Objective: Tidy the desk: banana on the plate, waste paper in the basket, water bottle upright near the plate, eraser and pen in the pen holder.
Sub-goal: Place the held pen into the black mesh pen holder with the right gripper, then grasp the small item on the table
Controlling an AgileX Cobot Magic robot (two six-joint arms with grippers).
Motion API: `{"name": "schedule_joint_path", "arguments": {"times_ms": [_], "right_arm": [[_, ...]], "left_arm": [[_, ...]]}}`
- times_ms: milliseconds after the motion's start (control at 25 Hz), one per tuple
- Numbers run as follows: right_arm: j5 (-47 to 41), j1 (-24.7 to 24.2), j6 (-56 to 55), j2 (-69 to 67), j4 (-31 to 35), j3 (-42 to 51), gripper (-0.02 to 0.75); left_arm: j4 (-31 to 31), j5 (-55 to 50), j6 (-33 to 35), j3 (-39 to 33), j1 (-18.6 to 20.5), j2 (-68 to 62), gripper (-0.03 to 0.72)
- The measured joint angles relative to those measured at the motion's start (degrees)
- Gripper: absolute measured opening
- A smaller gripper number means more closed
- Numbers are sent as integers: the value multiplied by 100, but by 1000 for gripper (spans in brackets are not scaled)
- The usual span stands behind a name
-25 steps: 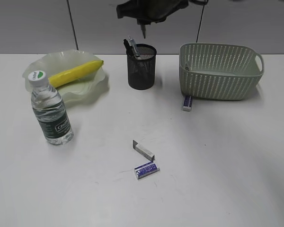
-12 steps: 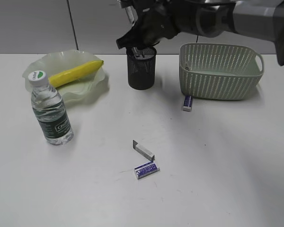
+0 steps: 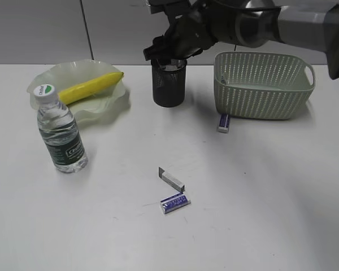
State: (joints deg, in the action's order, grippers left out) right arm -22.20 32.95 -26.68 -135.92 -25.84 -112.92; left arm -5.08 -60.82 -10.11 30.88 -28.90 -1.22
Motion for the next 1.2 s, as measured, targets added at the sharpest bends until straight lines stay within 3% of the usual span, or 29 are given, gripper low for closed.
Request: {"name": "schedule_joint_path", "arguments": {"times_ms": [200, 440, 640, 880, 1200], "right_arm": [[-902, 0, -4, 389, 66, 0, 520], [-3022, -6, 1067, 1287, 783, -15, 519], [-4548, -6, 1572, 1909, 968, -15, 483], [-4686, -11, 2003, 3221, 1713, 708, 396], [-4686, -5, 2123, 5727, 1820, 3357, 382]], "left_arm": [[0, 0, 0, 0, 0, 0, 290], [0, 0, 0, 0, 0, 0, 290], [0, 0, 0, 0, 0, 0, 290], [0, 0, 0, 0, 0, 0, 290], [0, 0, 0, 0, 0, 0, 290]]}}
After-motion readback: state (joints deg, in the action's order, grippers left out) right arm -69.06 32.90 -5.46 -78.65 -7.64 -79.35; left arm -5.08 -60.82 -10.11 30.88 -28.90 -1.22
